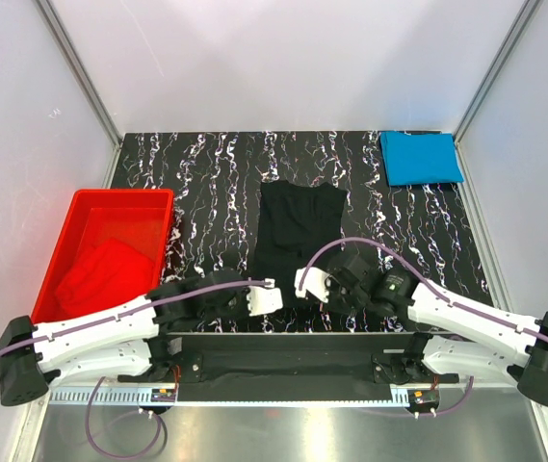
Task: Fold and stack the t-shirts
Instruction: Fold the tshirt
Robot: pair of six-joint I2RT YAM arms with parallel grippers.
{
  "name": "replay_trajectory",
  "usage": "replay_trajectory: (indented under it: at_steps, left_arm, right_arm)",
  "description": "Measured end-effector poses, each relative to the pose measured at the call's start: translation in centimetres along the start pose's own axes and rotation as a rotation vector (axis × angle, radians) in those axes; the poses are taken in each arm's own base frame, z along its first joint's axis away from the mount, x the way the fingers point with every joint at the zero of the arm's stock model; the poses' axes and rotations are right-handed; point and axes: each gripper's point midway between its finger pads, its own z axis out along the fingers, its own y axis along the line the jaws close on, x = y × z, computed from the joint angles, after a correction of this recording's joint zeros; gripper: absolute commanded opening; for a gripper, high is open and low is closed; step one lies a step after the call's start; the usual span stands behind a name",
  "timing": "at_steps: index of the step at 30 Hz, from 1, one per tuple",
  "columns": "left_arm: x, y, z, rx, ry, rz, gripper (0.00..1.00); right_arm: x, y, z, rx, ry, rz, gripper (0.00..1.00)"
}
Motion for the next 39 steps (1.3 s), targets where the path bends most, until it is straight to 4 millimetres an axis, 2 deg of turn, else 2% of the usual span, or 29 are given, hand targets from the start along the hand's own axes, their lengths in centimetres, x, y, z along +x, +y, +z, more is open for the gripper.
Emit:
replay_trajectory:
  at_steps: [3, 8, 12, 16, 20, 25, 33, 39]
  left_arm:
    - [-0.4, -0.1, -0.4, 0.017, 0.004, -0.026, 0.0]
    - [-2.9, 1.0, -1.2, 0.012, -0.03, -0.073, 0.0]
    - [-5.5, 2.8, -2.2, 0.002, -0.059, -0.14, 0.0]
    - [-6.7, 5.0, -2.6, -0.011, -0.064, -0.224, 0.0]
    - [-6.7, 7.1, -2.5, -0.004, -0.041, -0.302, 0.0]
    - [-6.5, 9.8, -1.6, 0.001, -0.012, -0.385, 0.0]
    - [-7.1, 14.6, -0.4, -0.063, -0.032, -0.48, 0.0]
    - [-7.3, 18.3, 1.0, -0.122, -0.041, -0.525, 0.0]
  right_arm:
    - [-0.7, -0.2, -0.7, 0.004, -0.005, 0.024, 0.0]
    - [-2.4, -0.9, -1.6, 0.007, -0.001, 0.078, 0.0]
    - [-4.2, -1.9, -2.2, -0.004, 0.015, 0.147, 0.0]
    - [-5.9, -3.5, -2.7, -0.024, -0.005, 0.254, 0.0]
    - [-6.8, -3.7, -2.8, -0.086, 0.006, 0.355, 0.0]
    - [-7.1, -5.1, -2.6, -0.153, 0.009, 0.458, 0.0]
    - [-7.7, -9.1, -4.0, -0.157, -0.075, 0.594, 0.0]
    - [-7.4, -11.3, -3.7, -0.156, -0.097, 0.686, 0.0]
